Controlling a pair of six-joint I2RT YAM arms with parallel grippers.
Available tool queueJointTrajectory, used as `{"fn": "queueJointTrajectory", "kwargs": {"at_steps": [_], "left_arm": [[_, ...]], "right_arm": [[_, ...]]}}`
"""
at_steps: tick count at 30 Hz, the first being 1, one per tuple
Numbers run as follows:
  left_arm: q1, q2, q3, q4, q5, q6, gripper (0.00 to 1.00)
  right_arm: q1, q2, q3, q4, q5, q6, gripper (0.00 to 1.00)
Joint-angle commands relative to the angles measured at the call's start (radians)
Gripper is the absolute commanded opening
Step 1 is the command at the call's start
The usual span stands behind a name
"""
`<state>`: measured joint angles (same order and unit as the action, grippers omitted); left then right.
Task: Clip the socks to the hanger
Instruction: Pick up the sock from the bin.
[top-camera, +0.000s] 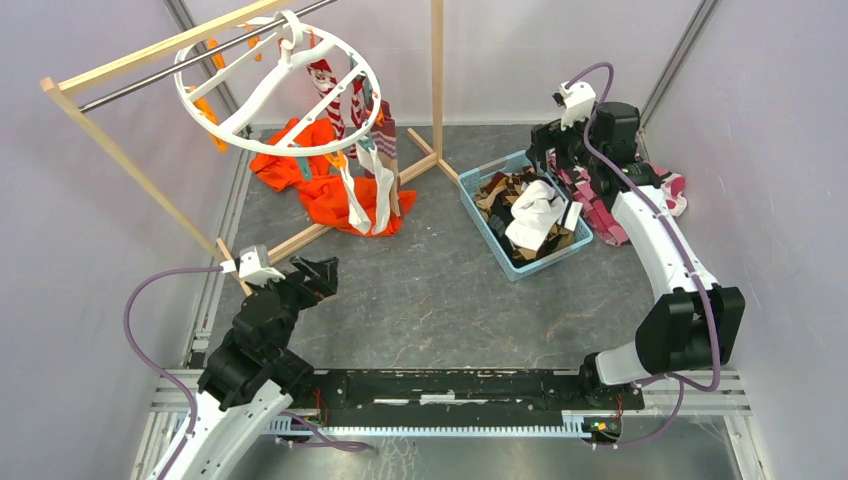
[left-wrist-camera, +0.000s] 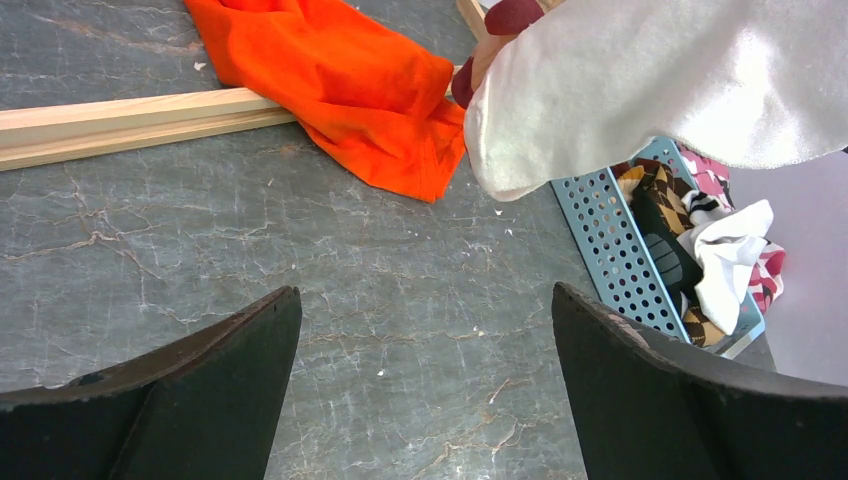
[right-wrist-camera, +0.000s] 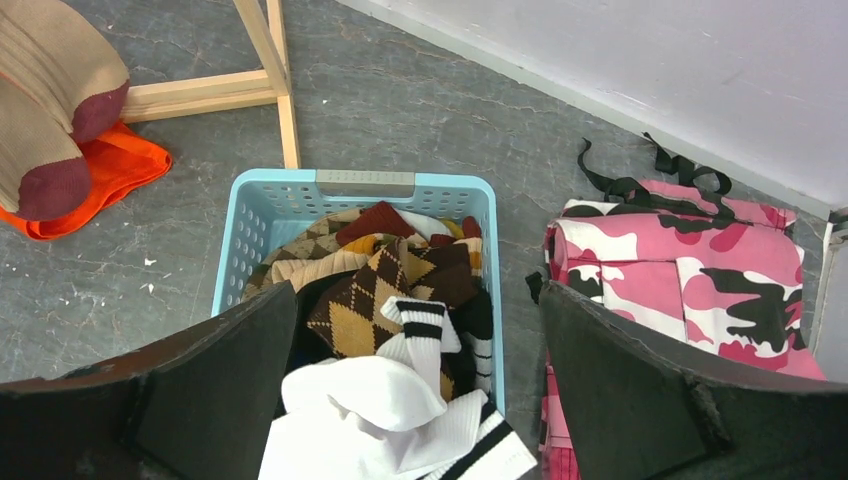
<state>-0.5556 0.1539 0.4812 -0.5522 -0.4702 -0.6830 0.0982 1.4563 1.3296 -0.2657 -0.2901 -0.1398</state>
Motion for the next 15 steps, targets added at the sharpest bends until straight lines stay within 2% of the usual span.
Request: {"fn": "queueJointTrajectory", "kwargs": {"at_steps": [1, 3, 6, 9, 12, 15], "left_arm": [[0.006, -0.01, 0.006, 0.019, -0.025, -0.015, 1.0], [0.006, -0.014, 0.007, 0.023, -0.024, -0.013, 1.0], [0.006, -0.022, 0.01, 0.031, -0.019, -0.005, 1.0], [0.006, -0.031, 0.013, 0.033, -0.014, -0.004, 1.0], [0.006, -0.043, 0.004, 0.048, 0.003, -0.004, 1.0], [0.006, -0.041, -0.006, 0.06, 0.015, -0.004, 1.0]], "right_arm": [[-0.004, -0.007, 0.042, 0.023, -0.032, -0.039, 0.98], [-0.02, 0.002, 0.049, 0.013, -0.11, -0.068, 0.98], [-0.065, 0.031, 0.042, 0.033, -0.397, -0.127, 0.98], [-0.07, 0.075, 0.046, 0.053, -0.543, -0.151, 0.98], [-0.058, 0.11, 0.061, 0.018, -0.585, -0.223, 0.98], [-0.016, 0.15, 0.125, -0.127, -0.546, -0.377, 0.98]]}}
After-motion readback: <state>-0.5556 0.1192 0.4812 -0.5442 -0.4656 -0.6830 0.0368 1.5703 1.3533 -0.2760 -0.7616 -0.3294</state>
